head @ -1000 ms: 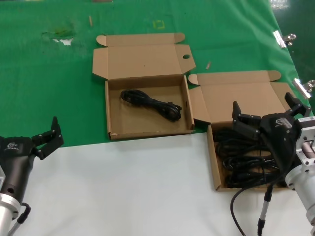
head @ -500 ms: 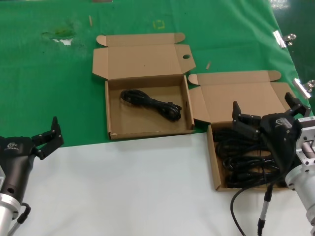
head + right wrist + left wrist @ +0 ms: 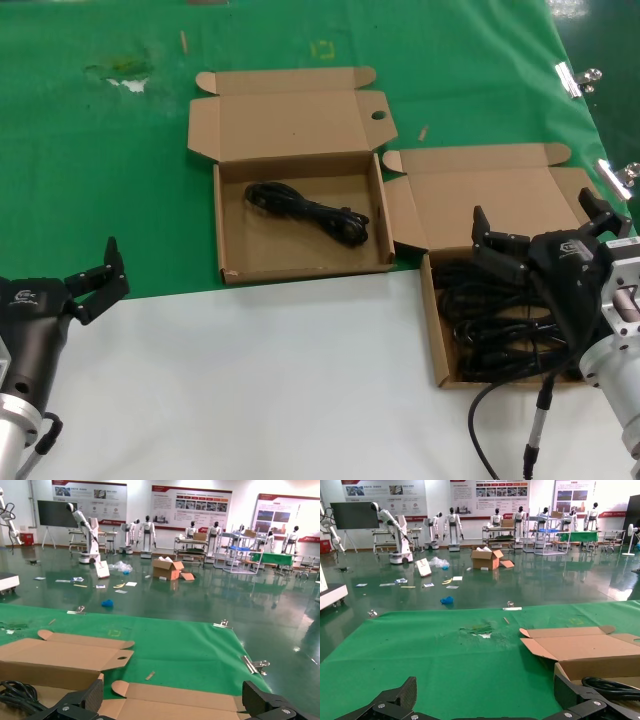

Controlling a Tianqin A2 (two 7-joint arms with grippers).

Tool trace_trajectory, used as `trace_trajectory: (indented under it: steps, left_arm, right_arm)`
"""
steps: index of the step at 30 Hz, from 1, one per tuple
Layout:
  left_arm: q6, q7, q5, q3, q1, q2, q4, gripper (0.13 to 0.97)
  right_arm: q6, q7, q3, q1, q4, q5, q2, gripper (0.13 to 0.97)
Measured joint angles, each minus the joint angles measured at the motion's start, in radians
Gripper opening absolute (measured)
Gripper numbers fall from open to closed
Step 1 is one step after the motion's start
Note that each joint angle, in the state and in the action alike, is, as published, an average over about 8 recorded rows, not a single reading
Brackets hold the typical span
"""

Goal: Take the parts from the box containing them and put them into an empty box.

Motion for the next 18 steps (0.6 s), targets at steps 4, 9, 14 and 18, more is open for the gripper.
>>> trace_trajectory:
  steps: [4,9,14,18]
  left_arm:
    - [0.0,0.0,0.0,0.0,0.0,0.0,0.0,0.966]
    - [0.0,0.0,0.0,0.0,0.0,0.0,0.0,0.966]
    - [0.0,0.0,0.0,0.0,0.0,0.0,0.0,0.966]
    - [0.0,0.0,0.0,0.0,0.0,0.0,0.0,0.966]
  right_arm:
    - [0.0,0.0,0.0,0.0,0.0,0.0,0.0,0.966]
    - [0.0,0.0,0.0,0.0,0.0,0.0,0.0,0.966]
    - [0.0,0.0,0.0,0.0,0.0,0.0,0.0,0.966]
    - [0.0,0.0,0.0,0.0,0.0,0.0,0.0,0.966]
